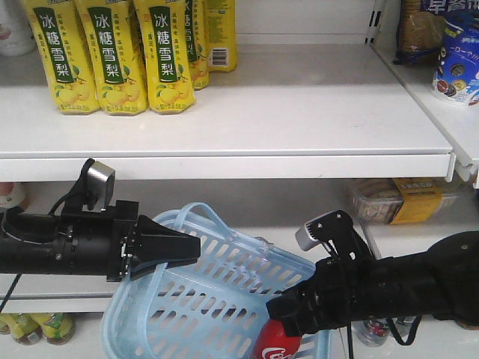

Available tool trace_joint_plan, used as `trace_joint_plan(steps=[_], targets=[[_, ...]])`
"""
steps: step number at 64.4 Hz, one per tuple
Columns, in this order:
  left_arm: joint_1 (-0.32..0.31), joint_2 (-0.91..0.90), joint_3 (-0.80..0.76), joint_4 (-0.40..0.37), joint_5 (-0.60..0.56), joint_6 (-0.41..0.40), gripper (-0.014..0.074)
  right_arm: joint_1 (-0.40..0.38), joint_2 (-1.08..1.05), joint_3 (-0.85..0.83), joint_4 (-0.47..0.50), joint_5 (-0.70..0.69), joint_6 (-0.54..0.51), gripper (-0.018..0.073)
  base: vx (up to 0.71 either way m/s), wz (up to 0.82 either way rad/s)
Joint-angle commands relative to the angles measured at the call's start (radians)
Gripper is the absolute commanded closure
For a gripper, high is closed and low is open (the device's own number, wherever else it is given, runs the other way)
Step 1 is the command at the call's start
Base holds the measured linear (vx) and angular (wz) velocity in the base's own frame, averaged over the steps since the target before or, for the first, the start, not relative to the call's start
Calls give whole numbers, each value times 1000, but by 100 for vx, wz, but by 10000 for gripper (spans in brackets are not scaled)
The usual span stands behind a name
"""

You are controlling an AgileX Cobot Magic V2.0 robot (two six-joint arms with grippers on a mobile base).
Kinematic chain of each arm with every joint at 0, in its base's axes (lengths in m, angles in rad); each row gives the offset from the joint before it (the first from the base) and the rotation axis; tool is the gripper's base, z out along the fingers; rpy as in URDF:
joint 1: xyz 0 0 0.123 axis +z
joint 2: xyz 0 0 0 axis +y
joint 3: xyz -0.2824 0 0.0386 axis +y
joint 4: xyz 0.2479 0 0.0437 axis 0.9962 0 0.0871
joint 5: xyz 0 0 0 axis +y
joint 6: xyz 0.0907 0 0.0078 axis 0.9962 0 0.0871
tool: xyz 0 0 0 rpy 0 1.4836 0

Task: Place coke in basket with both arms
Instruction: 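Lower the bottle into the basket held by the left gripper, then open the right gripper and withdraw it from the basket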

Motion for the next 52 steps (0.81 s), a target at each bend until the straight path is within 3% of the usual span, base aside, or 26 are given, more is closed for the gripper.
trace_joint_plan(steps=[1,10,37,45,52], targets=[[-2,-36,-30,-116,26,2,603,0,-27,-30,51,40,-15,295,0,0],[-2,-36,-30,-116,26,2,603,0,-31,-33,77,50,-16,239,0,0],[-2,-36,-30,-116,26,2,603,-1,-199,-33,82,43,-15,237,0,0],[-2,-36,-30,-116,26,2,603,-1,-305,-33,10,-37,-5,238,0,0],[-2,-36,-30,-116,26,2,603,-1,-386,-33,-106,-125,86,238,0,0]])
